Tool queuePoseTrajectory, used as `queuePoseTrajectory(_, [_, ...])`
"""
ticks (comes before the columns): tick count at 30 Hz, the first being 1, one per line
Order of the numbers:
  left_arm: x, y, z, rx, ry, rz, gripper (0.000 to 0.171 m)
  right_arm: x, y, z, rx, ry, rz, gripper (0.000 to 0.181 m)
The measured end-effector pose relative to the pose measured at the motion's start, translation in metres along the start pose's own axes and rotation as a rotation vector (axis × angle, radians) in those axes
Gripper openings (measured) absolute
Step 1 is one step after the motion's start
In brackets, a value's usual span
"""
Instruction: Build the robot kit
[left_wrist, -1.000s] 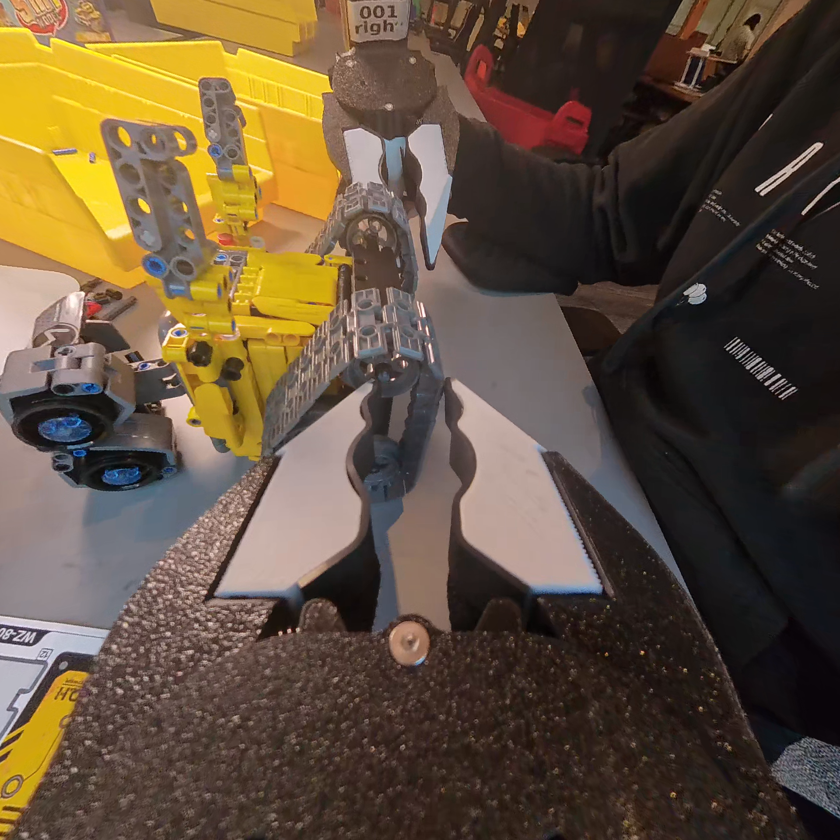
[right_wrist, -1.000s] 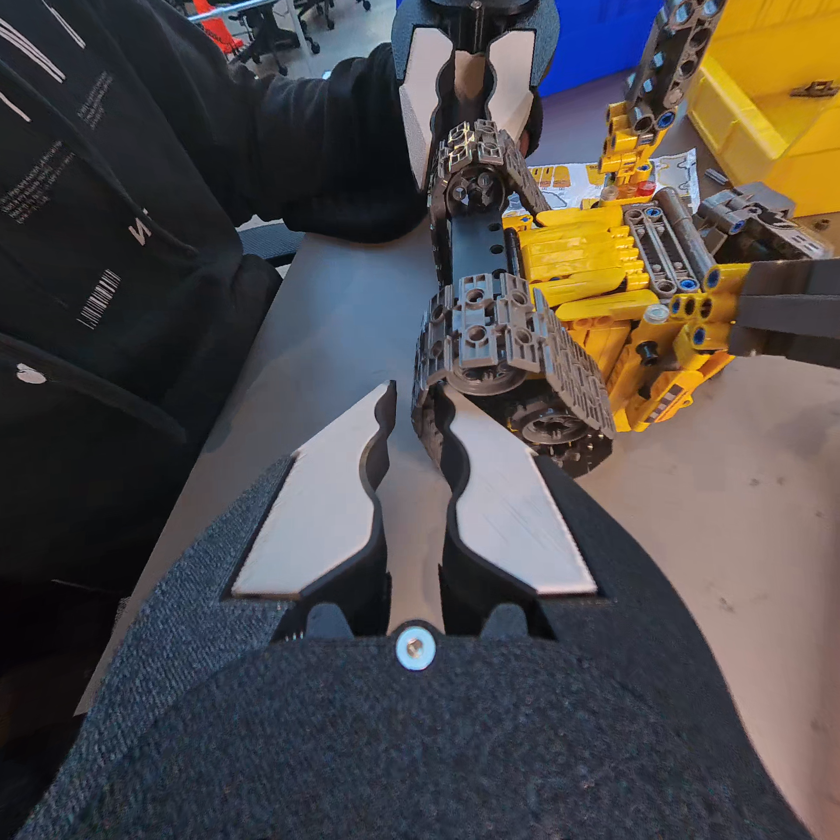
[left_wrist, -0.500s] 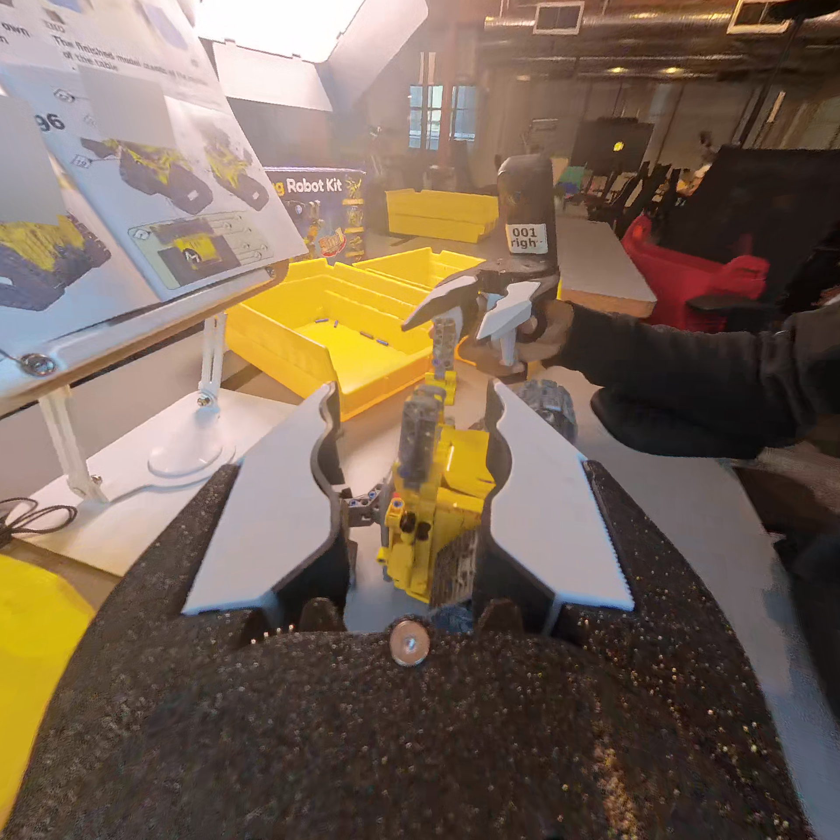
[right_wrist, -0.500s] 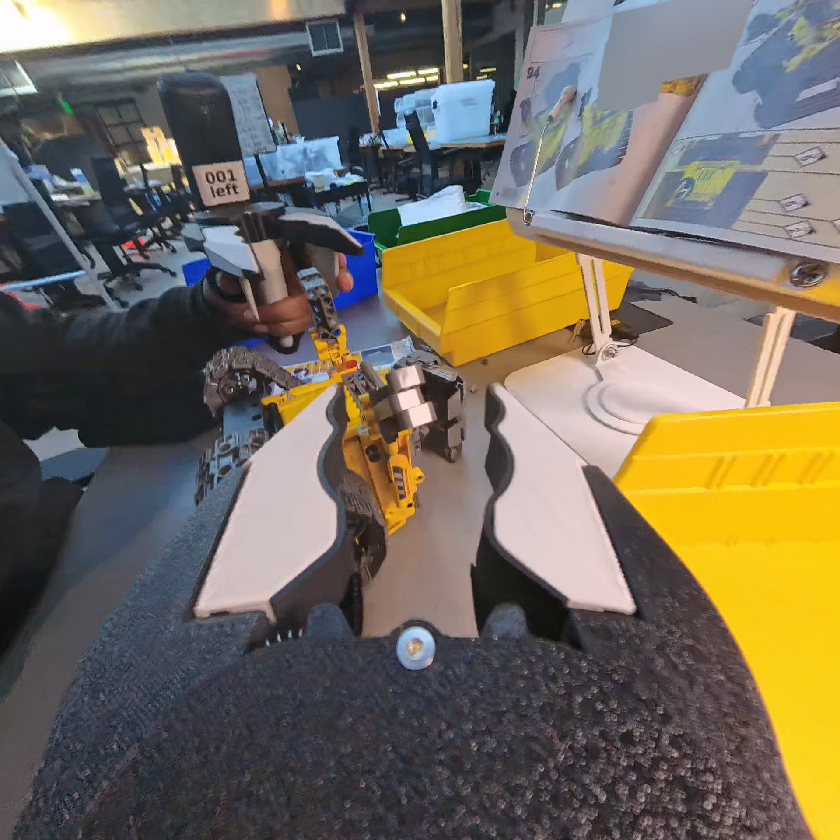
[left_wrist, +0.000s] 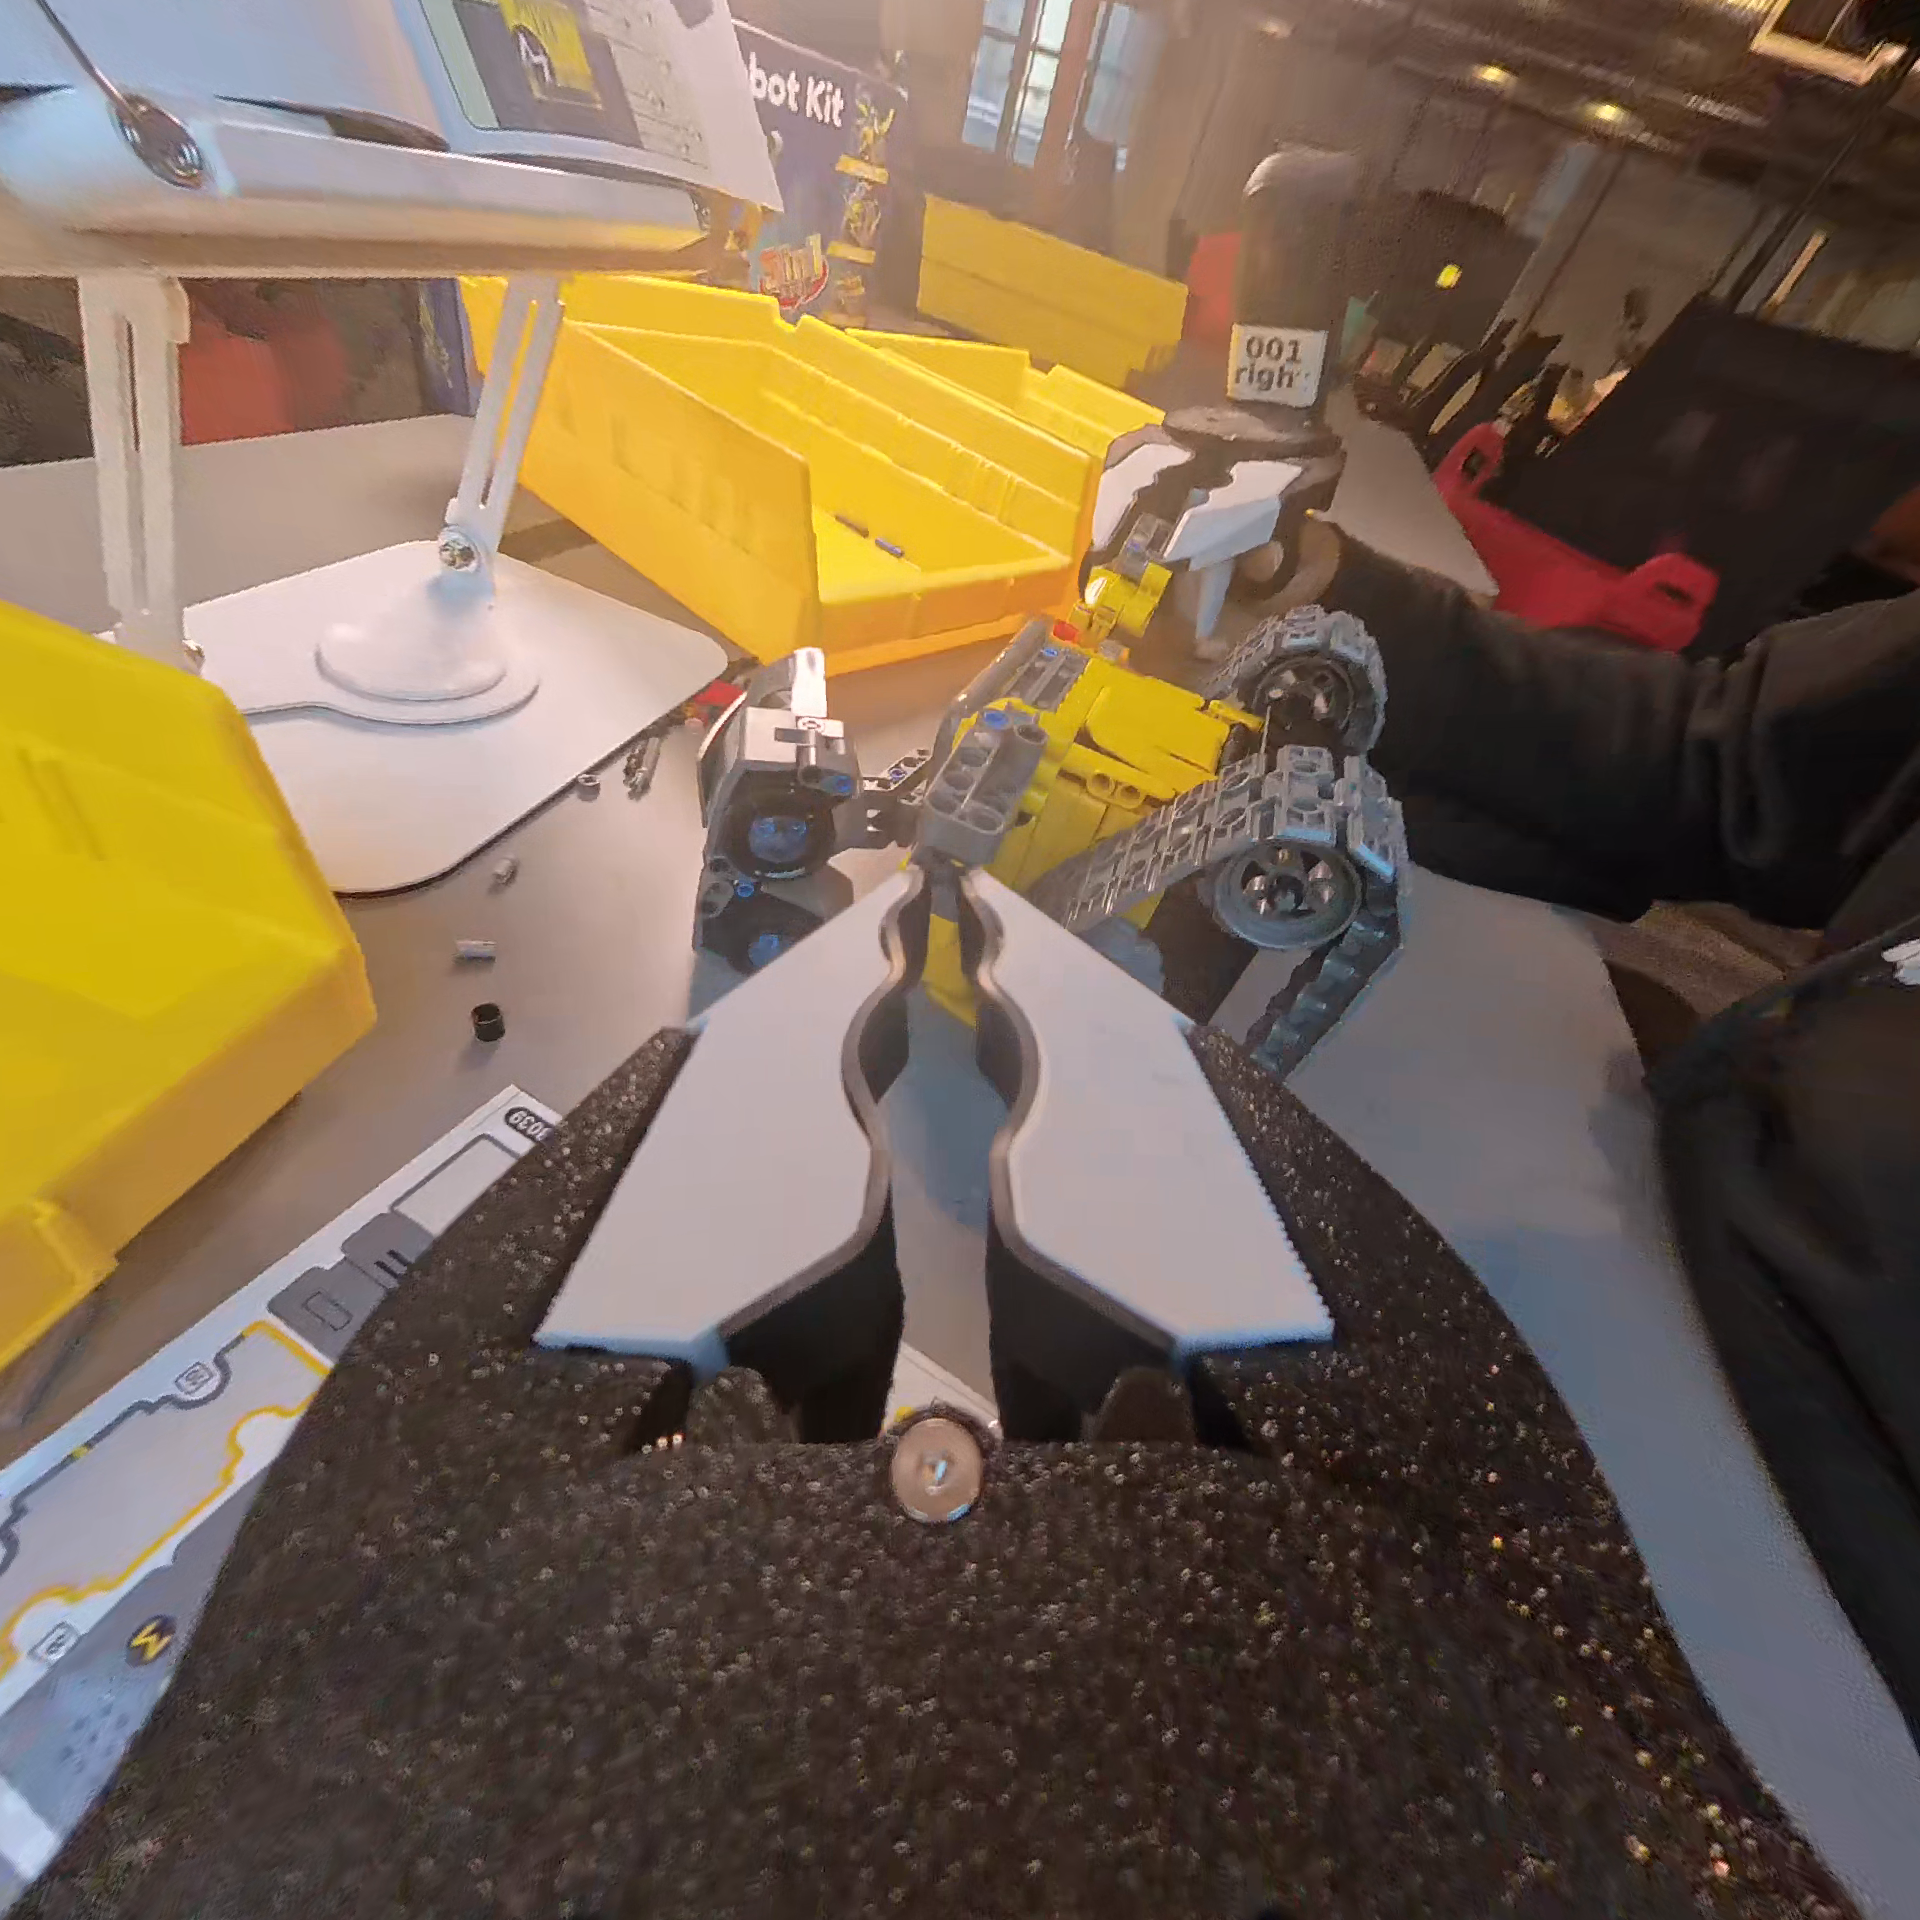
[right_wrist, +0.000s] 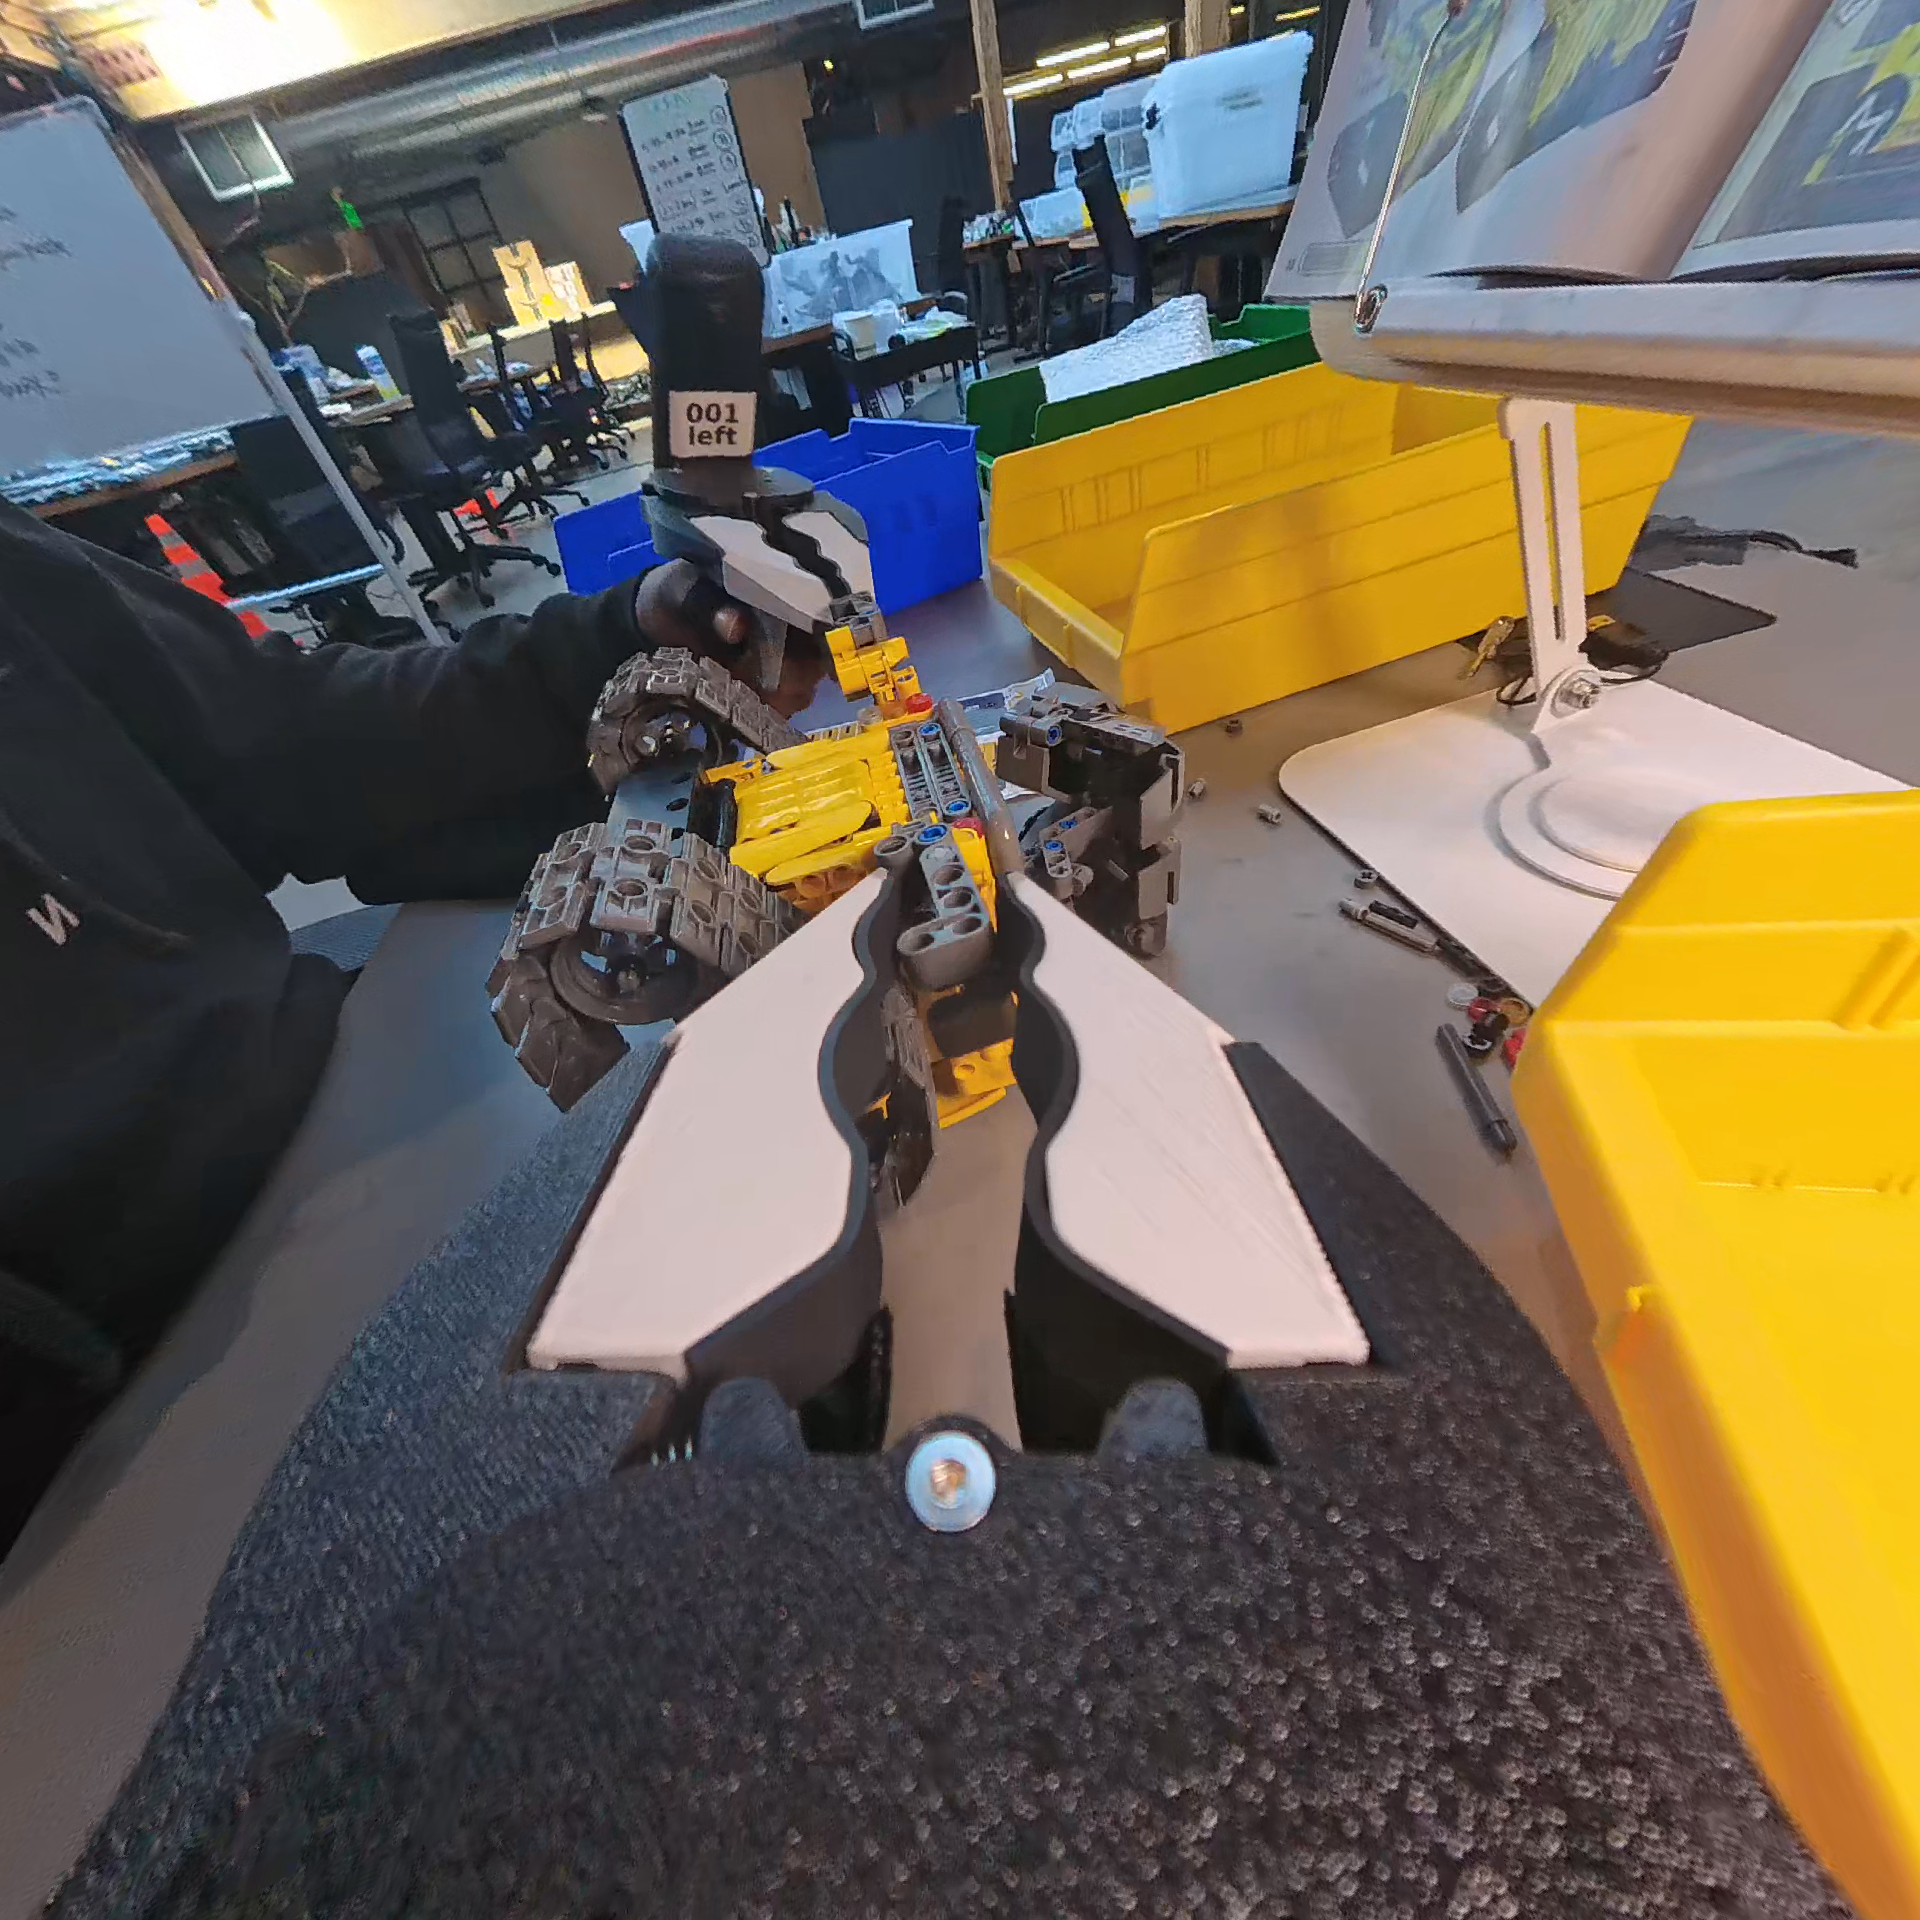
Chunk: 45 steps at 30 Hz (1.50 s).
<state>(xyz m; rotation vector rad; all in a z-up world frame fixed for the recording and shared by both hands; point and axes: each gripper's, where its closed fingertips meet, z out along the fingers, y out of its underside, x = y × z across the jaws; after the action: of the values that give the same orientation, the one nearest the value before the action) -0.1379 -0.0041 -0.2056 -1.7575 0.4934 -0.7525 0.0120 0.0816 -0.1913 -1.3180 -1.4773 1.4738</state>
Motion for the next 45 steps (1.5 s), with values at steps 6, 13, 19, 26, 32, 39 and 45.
queuePoseTrajectory(6, [0.003,-0.002,-0.003,-0.009,-0.001,0.035,0.018,0.001,0.002,-0.002,0.007,0.013,-0.004,0.019])
queuePoseTrajectory(13, [0.004,-0.014,-0.002,0.071,-0.043,0.082,0.029,-0.003,-0.011,-0.011,0.063,0.012,-0.043,0.028])
queuePoseTrajectory(19, [0.004,-0.006,0.005,0.024,-0.072,0.126,0.013,-0.001,-0.002,-0.009,0.023,0.021,-0.057,0.013])
queuePoseTrajectory(26, [0.0,-0.034,-0.014,0.185,-0.087,0.097,0.038,0.002,-0.052,-0.026,0.187,0.058,-0.085,0.024])
queuePoseTrajectory(32, [-0.039,-0.053,-0.039,0.285,-0.442,0.207,0.045,0.059,-0.116,-0.033,0.274,0.484,-0.272,0.024])
queuePoseTrajectory(39, [-0.055,-0.049,-0.045,0.245,-0.615,0.283,0.047,0.115,-0.141,0.011,0.202,0.74,-0.359,0.006])
queuePoseTrajectory(45, [-0.058,-0.046,-0.046,0.222,-0.653,0.33,0.046,0.141,-0.13,0.057,0.097,0.738,-0.345,0.0])
